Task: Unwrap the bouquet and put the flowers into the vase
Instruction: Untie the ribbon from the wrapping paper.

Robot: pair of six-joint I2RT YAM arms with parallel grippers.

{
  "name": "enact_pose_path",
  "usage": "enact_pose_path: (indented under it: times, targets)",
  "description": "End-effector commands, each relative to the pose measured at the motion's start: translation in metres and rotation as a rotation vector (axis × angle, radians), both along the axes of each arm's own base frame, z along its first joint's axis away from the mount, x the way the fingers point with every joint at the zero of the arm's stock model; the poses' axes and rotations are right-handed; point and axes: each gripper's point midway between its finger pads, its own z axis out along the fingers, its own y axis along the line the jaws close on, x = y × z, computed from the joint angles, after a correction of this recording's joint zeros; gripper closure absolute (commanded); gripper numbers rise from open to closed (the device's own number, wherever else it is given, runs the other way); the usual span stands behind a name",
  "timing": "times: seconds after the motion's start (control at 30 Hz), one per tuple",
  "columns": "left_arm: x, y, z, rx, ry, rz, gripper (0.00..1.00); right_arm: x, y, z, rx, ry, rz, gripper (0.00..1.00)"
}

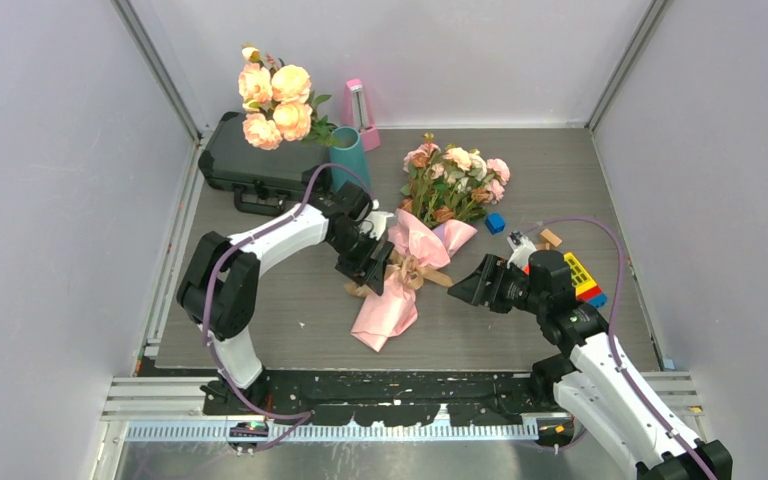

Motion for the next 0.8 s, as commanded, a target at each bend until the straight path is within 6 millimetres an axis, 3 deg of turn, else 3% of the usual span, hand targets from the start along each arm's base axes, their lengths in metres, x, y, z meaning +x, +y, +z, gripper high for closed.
enact_pose_path:
  times: [0.0, 0.47, 0.77]
  targets:
    - [0.003, -0.004, -0.004, -0.007, 0.013, 0.017, 0.35, 0.0, 0.004, 0.01, 0.027, -0.04, 0.028, 0.24]
    - [0.019, 0.007, -0.006, 0.054, -0.085, 0.068, 0.33, -0.004, 0.007, 0.009, 0.046, -0.031, 0.046, 0.24]
    - [0.007, -0.011, -0.001, -0.05, -0.014, 0.035, 0.34, -0.005, 0.008, 0.006, 0.046, -0.02, 0.051, 0.24]
